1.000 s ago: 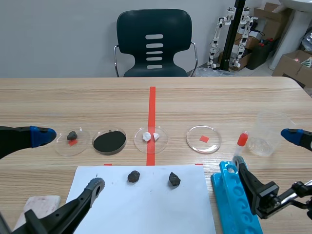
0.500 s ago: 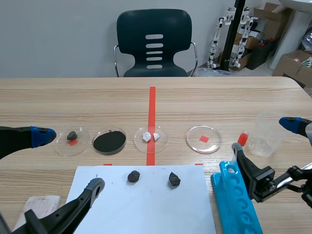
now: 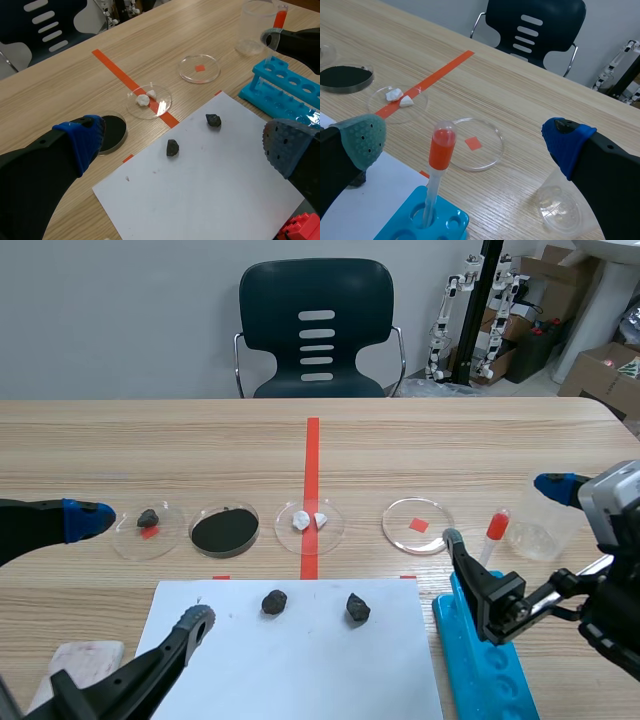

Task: Pick up the dropper by the top with the right hand

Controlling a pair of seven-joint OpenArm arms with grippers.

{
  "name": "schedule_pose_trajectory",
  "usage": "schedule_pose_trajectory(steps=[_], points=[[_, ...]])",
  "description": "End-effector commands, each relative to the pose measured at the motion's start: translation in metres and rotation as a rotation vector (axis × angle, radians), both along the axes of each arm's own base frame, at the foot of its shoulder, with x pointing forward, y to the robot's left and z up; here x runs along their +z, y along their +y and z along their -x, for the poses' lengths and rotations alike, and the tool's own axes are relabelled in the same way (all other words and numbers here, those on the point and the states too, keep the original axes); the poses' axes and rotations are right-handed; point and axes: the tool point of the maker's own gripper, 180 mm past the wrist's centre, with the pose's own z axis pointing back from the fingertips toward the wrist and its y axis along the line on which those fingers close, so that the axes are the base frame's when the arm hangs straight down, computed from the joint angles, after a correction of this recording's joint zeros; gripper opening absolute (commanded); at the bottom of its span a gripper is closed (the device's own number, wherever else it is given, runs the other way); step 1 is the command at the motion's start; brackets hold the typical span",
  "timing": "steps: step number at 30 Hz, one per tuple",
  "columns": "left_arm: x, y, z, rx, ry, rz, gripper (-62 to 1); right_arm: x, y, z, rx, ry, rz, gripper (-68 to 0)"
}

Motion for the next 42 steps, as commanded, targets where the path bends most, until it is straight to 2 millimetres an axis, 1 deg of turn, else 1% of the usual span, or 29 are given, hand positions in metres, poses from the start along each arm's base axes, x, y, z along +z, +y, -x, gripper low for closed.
schedule_pose_trajectory(steps=[1,6,8,10,12,21,25,30,35,39,42], points=[[0.007,-0.001,-0.002,0.001,-0.021,0.017,1.4,0.014,-0.001,-0.006,0.007,-0.046,-0.003,-1.1],[0.007,-0.001,-0.002,0.001,-0.021,0.017,1.4,0.013,-0.001,-0.005,0.007,-0.042,-0.003,-1.6],[0.007,-0.001,-0.002,0.001,-0.021,0.017,1.4,0.013,-0.001,-0.005,0.007,-0.042,-0.003,-6.0],[0.007,-0.001,-0.002,0.001,-0.021,0.017,1.4,0.013,-0.001,-0.004,0.007,-0.039,-0.003,-11.9],[0.007,-0.001,-0.002,0.001,-0.020,0.017,1.4,0.012,-0.001,-0.003,0.007,-0.036,-0.004,-14.8],[0.007,-0.001,-0.002,0.001,-0.021,0.017,1.4,0.005,-0.001,0.005,0.007,-0.010,-0.005,-15.1],[0.007,-0.001,-0.002,0.001,-0.020,0.017,1.4,0.005,-0.001,0.005,0.007,-0.009,-0.004,-15.3],[0.007,-0.001,-0.002,0.001,-0.021,0.017,1.4,0.005,-0.001,0.005,0.007,-0.009,-0.004,-22.6],[0.007,-0.001,-0.002,0.001,-0.021,0.017,1.4,0.005,-0.001,0.005,0.007,-0.010,-0.004,-24.6],[0.007,-0.001,-0.002,0.001,-0.021,0.017,1.4,0.005,-0.001,0.005,0.007,-0.010,-0.004,-30.2],[0.007,-0.001,-0.002,0.001,-0.021,0.017,1.4,0.005,-0.001,0.004,0.007,-0.011,-0.004,-30.3]])
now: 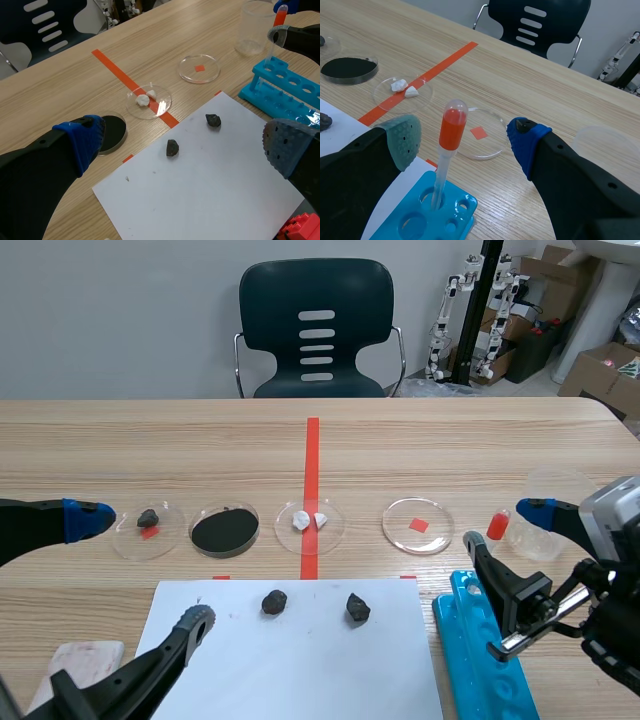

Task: Pick up the dropper by the top with the right hand

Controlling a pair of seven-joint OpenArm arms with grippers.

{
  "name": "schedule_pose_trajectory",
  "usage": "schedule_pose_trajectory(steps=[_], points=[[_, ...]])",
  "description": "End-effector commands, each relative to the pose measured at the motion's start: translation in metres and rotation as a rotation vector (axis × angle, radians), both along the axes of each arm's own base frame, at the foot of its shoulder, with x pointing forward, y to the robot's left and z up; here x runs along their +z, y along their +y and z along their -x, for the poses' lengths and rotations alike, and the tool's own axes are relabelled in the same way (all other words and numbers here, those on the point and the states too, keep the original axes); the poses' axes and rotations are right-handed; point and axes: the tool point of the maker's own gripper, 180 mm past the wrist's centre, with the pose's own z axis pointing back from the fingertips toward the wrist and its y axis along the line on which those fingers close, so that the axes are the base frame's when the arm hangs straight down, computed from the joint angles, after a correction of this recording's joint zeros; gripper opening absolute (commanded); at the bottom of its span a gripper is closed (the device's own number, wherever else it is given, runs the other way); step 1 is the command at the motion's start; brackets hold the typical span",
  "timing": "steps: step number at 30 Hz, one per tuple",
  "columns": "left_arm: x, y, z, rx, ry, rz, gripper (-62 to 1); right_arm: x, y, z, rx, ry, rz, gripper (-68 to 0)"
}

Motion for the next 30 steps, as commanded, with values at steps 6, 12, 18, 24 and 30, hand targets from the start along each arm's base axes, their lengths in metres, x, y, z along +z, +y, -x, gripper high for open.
schedule_pose_trajectory(steps=[6,12,18,24,30], points=[[0.0067,-0.0010,-0.0016,0.001,-0.021,0.017,1.4,0.0128,-0.0007,-0.0046,0.007,-0.041,-0.004,-34.9],[0.0067,-0.0010,-0.0016,0.001,-0.021,0.017,1.4,0.0128,-0.0007,-0.0046,0.007,-0.041,-0.004,-42.1],[0.0067,-0.0010,-0.0016,0.001,-0.021,0.017,1.4,0.0135,-0.0007,-0.0055,0.007,-0.043,-0.004,-42.3],[0.0067,-0.0010,-0.0016,0.001,-0.020,0.017,1.4,0.0135,-0.0007,-0.0055,0.007,-0.044,-0.004,-45.0],[0.0067,-0.0010,-0.0016,0.001,-0.021,0.017,1.4,0.0135,-0.0007,-0.0055,0.007,-0.044,-0.004,-52.9]])
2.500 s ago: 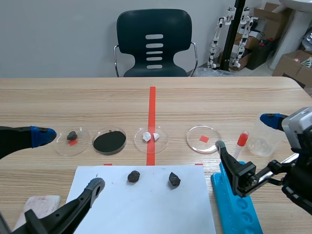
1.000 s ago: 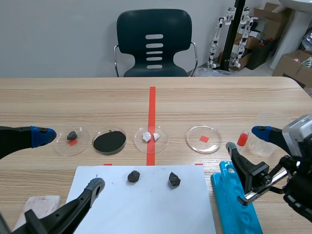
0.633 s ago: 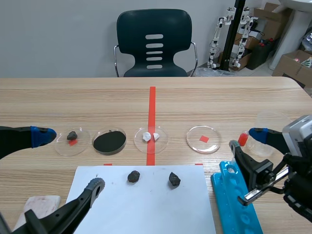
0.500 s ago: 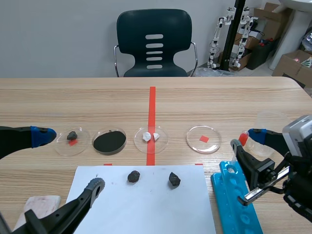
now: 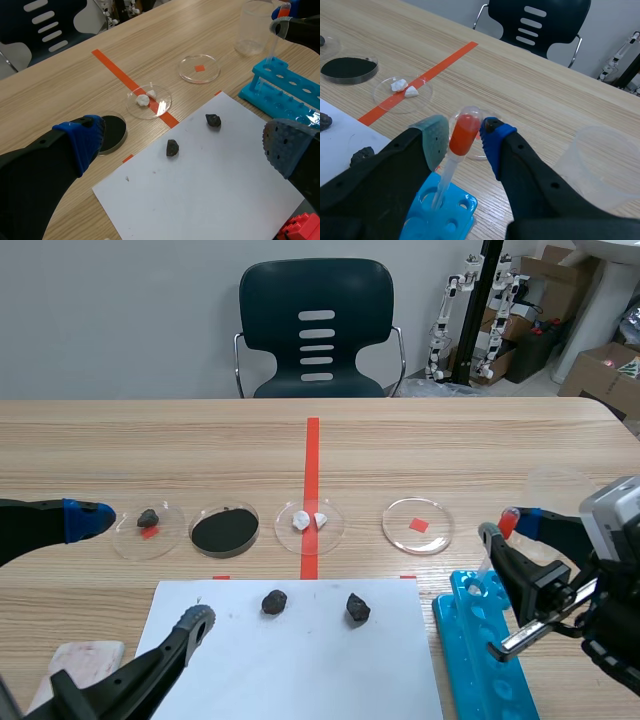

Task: Pick up the dropper by the top with the right hand

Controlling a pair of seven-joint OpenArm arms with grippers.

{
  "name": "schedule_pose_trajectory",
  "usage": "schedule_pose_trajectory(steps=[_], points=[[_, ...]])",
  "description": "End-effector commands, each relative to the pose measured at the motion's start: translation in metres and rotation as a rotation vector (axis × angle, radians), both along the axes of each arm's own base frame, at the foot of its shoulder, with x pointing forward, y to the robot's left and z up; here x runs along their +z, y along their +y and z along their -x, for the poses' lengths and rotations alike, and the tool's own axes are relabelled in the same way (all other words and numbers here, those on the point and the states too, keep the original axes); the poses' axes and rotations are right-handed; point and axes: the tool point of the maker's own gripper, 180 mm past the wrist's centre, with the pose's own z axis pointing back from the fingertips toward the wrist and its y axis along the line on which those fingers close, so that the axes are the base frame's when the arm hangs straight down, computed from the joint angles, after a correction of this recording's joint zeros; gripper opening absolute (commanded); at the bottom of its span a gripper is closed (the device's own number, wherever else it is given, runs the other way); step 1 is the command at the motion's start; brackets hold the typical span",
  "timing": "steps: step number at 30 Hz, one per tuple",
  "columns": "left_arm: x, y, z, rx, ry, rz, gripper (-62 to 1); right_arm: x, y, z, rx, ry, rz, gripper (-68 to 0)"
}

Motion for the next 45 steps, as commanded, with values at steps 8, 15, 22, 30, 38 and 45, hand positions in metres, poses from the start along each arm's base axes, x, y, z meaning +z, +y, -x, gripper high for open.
schedule_pose_trajectory(steps=[8,15,22,30,38,45], points=[[0.007,-0.001,-0.002,0.001,-0.021,0.017,1.4,0.013,-0.001,-0.005,0.007,-0.043,-0.004,-60.2],[0.007,-0.001,-0.002,0.001,-0.021,0.017,1.4,0.013,-0.001,-0.005,0.007,-0.043,-0.004,-65.9],[0.007,-0.001,-0.002,0.001,-0.021,0.017,1.4,0.013,-0.001,-0.005,0.007,-0.043,-0.004,-66.9],[0.007,-0.001,-0.002,0.001,-0.021,0.017,1.4,0.017,0.000,-0.002,0.013,-0.061,-0.019,-66.9],[0.007,-0.001,-0.002,0.001,-0.020,0.017,1.4,0.022,0.003,0.004,0.024,-0.083,-0.035,-66.9],[0.007,-0.001,-0.002,0.001,-0.020,0.017,1.4,0.028,0.007,0.009,0.036,-0.094,-0.038,-66.9]])
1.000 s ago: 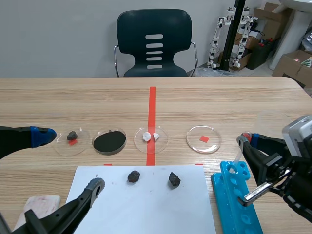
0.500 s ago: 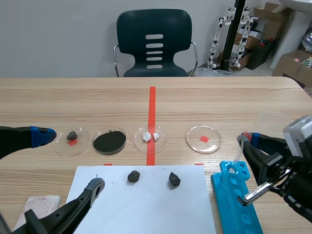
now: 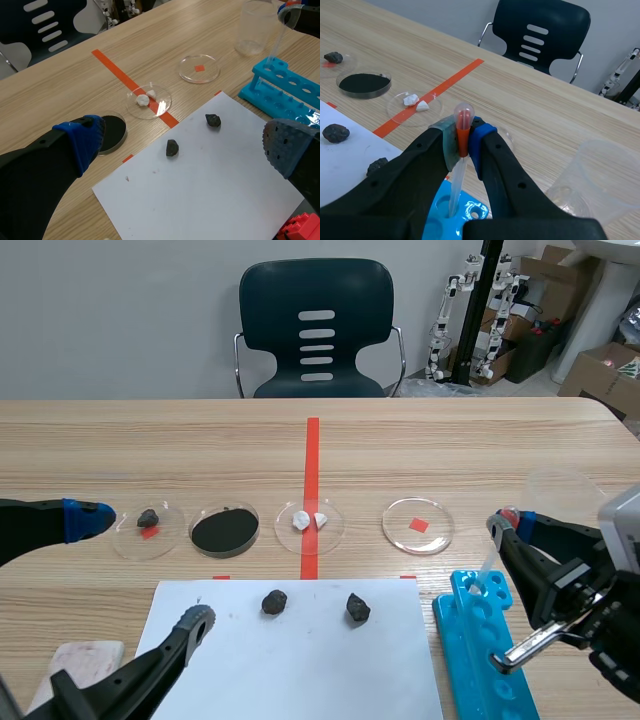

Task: Pick up the dropper by the top with the right hand

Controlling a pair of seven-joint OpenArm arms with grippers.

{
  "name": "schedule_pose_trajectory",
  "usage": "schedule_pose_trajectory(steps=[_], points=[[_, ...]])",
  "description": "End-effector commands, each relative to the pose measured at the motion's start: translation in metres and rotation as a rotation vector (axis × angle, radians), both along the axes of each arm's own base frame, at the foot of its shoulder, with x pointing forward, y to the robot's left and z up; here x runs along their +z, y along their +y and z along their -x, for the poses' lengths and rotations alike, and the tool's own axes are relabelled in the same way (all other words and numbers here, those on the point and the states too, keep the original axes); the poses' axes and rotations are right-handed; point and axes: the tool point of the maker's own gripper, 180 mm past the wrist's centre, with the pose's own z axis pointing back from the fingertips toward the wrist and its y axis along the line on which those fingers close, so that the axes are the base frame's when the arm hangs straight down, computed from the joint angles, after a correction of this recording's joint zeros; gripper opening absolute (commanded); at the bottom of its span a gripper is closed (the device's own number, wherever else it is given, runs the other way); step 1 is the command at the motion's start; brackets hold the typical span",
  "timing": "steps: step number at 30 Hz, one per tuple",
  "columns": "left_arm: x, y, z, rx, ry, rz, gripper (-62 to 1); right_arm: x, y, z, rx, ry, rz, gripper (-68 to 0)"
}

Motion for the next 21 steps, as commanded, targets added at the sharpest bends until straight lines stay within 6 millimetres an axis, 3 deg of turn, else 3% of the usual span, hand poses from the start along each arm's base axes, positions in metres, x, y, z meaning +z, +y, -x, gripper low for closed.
schedule_pose_trajectory(steps=[1,21], points=[[0.007,-0.001,-0.002,0.001,-0.020,0.017,1.4,0.013,0.000,-0.002,0.010,-0.039,-0.006,-66.9],[0.007,-0.001,-0.002,0.001,-0.020,0.017,1.4,0.041,0.016,0.012,0.054,-0.088,-0.010,-66.9]])
